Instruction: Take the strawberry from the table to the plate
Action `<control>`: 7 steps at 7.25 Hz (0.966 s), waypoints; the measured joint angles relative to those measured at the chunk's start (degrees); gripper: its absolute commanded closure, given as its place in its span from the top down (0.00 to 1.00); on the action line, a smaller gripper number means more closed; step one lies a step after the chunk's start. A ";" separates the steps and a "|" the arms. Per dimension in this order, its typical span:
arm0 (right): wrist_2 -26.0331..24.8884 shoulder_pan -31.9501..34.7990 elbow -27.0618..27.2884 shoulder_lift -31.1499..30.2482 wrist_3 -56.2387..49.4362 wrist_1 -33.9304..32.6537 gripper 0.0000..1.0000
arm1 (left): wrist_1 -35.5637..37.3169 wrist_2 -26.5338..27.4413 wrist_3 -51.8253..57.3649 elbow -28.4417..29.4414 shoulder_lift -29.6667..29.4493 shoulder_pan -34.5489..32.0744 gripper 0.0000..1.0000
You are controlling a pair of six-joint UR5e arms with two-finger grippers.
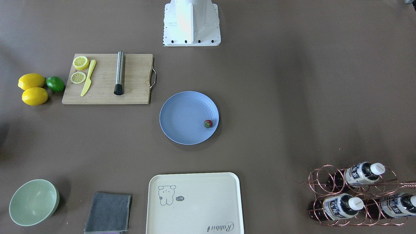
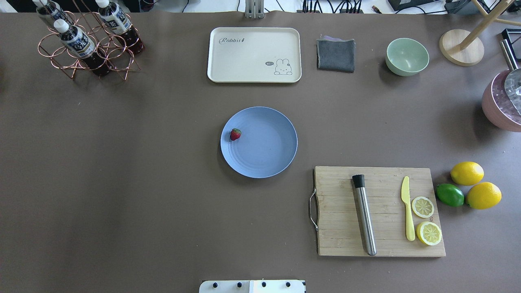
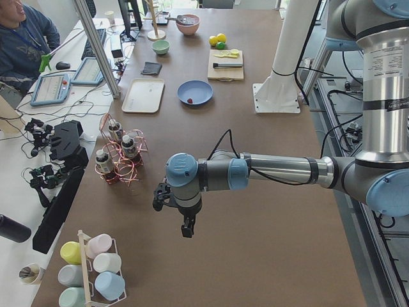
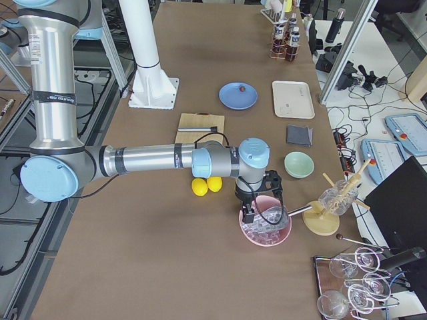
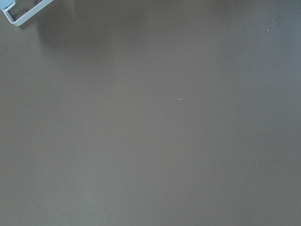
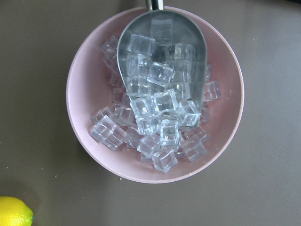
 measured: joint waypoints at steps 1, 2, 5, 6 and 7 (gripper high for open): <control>0.19 1.27 -0.47 -0.97 -0.49 0.02 1.00 | 0.00 0.00 -0.10 0.01 -0.17 0.00 0.99; 0.22 1.95 -0.68 -1.98 -0.49 0.02 1.00 | -0.05 -0.03 -0.17 -0.05 -0.25 -0.03 0.99; -0.27 2.61 -0.57 -2.78 0.25 0.10 1.00 | -0.29 -0.05 -0.14 -0.20 -0.29 -0.31 0.99; -1.06 2.81 -0.29 -2.59 1.68 0.11 1.00 | -0.37 -0.05 -0.13 -0.20 -0.32 -0.33 0.99; -1.99 2.90 0.02 -2.32 3.91 0.11 1.00 | -0.41 -0.05 -0.13 -0.20 -0.32 -0.35 0.99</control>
